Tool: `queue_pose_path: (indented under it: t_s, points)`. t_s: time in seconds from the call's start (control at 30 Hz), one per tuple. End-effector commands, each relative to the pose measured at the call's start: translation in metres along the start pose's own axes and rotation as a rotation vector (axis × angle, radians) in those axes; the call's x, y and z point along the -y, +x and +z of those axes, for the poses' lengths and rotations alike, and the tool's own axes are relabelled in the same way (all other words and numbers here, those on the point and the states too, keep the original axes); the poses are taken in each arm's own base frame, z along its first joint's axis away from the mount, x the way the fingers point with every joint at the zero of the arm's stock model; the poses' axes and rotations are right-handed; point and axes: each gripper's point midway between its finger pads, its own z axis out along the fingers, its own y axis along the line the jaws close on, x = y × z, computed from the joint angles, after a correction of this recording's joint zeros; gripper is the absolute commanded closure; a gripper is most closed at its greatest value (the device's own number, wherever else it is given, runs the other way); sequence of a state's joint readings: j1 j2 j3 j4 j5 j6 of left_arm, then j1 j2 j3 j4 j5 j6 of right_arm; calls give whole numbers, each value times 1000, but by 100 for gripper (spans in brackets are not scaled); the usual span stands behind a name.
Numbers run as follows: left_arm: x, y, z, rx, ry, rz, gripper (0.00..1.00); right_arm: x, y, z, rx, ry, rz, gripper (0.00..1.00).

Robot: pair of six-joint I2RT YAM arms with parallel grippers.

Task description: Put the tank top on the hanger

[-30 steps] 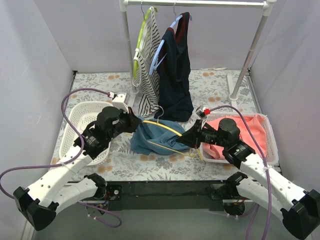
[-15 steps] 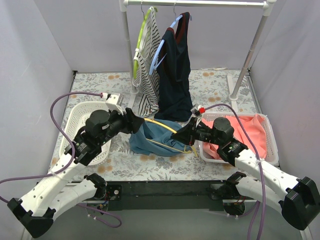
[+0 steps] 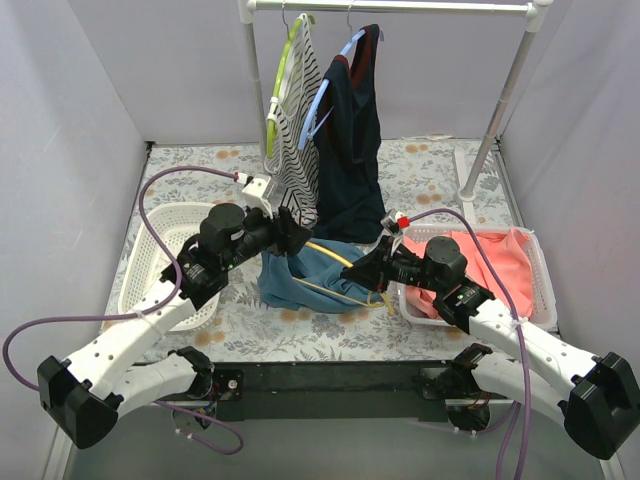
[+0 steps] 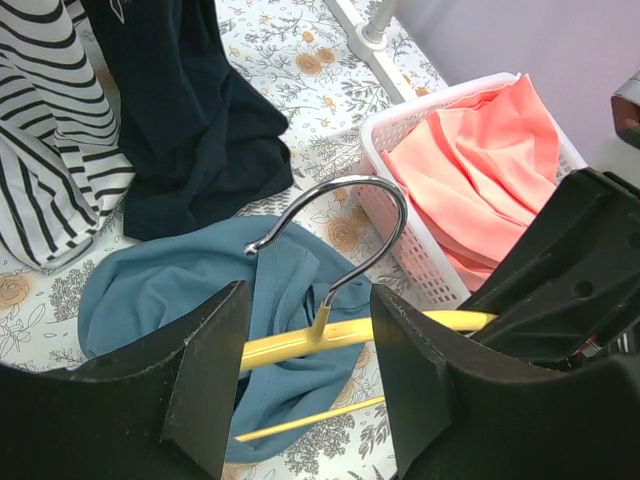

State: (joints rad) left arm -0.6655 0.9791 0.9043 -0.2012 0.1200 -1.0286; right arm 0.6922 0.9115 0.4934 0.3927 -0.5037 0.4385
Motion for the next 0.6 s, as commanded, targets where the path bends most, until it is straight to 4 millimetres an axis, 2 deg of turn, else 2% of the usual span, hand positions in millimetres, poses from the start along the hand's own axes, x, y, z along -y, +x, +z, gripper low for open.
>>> queue_pose_path:
  t_s: [0.0,0.13,0.17,0.27,0.3,0.4,0.43,0.5,0.53,0.57]
  points:
    - [12,-18,3,59,26,52,49,-14,-31,3,103,-47,-78,99]
    - [12,-5,12,33,-9,94,50,-14,-33,5,103,-47,-76,99]
    - [16,0,14,35,-31,117,51,-15,-34,5,105,-46,-77,99]
    - [8,4,17,51,-114,136,57,-15,-34,6,105,-46,-77,99]
    - [0,3,17,63,-163,137,61,-16,-34,7,103,-49,-76,99]
    - [-4,3,17,81,-195,134,70,-16,-35,7,103,-47,-76,99]
    - [-6,1,16,94,-204,132,79,-16,-33,7,100,-47,-74,99]
    - [-8,0,15,97,-215,141,89,-15,-32,8,92,-40,-71,99]
    - [-10,0,15,98,-229,145,98,-13,-31,8,90,-34,-73,99]
    - [-11,-1,13,102,-233,149,100,-14,-34,8,92,-31,-76,99]
